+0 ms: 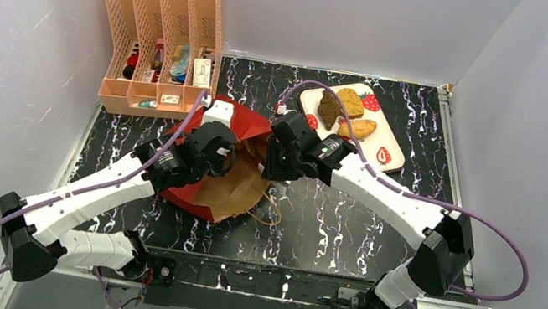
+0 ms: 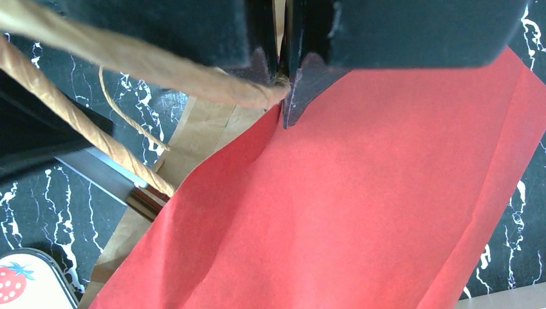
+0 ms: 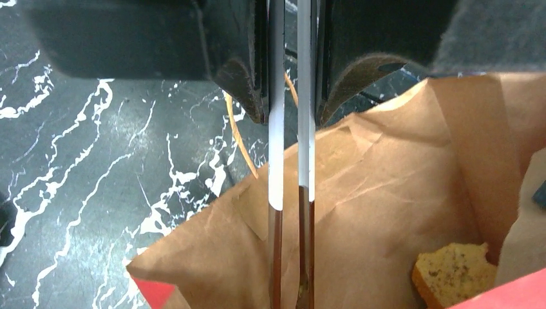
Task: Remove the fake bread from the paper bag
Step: Take out the fake bread from the paper bag.
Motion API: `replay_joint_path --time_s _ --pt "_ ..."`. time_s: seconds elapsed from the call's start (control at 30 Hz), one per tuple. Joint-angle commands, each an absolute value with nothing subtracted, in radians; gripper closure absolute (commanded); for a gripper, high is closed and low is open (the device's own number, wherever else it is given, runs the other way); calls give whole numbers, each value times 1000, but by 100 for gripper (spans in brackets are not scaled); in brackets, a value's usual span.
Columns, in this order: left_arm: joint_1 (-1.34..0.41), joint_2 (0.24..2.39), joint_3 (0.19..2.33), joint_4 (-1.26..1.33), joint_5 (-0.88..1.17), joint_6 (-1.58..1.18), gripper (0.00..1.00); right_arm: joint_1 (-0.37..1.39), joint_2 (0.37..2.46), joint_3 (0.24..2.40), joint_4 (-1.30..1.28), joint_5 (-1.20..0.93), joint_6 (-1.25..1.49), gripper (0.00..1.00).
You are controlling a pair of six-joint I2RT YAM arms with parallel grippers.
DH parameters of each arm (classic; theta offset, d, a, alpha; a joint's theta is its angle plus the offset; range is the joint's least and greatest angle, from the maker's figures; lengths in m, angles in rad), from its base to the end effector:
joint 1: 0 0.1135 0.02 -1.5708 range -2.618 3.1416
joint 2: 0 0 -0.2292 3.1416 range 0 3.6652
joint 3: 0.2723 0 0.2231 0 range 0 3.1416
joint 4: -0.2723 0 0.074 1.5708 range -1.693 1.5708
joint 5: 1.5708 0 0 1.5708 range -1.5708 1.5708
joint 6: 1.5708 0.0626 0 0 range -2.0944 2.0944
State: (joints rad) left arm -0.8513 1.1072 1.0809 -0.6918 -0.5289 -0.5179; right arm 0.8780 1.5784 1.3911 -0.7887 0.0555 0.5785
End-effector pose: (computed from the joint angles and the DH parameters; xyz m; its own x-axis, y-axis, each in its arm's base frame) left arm 0.1755 -0.1524 0.2886 -0.5742 0.0068 -0.8187 0.1320 0.9877 -0.0843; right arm 0.2074 0.2444 0.2486 -0.8521 -0.1718 -0.4943 -0.3374 0.9024 0.2679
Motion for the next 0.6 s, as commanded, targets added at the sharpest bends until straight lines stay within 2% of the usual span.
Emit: replay_joint_path --time_s 0.0,0.3,0.57 --pt "-853 1127 1125 -710 -583 -539 100 871 1462 1441 -810 31 595 100" --pt "-853 1186 1149 -696 -637 -572 100 870 1392 1444 -900 3 614 100" --pt "-852 1292 1216 -728 -717 -635 100 871 1276 1434 -1032 67 639 100"
